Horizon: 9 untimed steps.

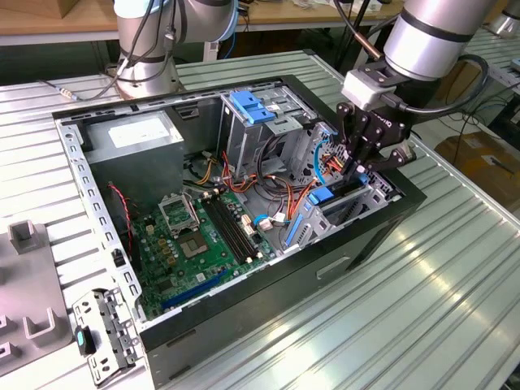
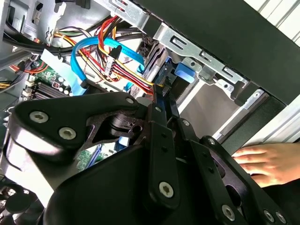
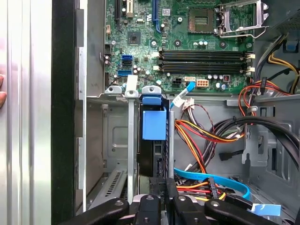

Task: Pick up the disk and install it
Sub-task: 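Insert the first disk wire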

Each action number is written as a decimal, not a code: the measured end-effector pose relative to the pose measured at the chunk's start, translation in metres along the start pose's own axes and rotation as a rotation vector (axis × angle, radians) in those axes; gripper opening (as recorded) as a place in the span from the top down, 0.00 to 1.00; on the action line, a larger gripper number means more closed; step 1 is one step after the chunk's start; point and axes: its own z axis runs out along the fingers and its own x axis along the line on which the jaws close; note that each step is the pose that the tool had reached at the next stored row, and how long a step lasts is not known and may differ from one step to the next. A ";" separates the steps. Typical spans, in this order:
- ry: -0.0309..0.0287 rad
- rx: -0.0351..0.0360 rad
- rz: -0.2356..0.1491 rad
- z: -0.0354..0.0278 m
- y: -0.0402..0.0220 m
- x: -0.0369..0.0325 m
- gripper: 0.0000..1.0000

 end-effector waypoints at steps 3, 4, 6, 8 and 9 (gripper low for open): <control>0.0004 0.0000 0.002 -0.0001 0.0000 0.0000 0.83; 0.0005 0.0000 0.002 0.0003 0.0000 -0.0001 0.83; 0.0005 -0.0001 0.002 0.0013 0.0000 -0.0001 0.83; 0.0005 -0.0001 0.001 0.0019 0.0000 -0.0001 0.83; 0.0004 0.0000 0.001 0.0022 0.0000 -0.0001 0.83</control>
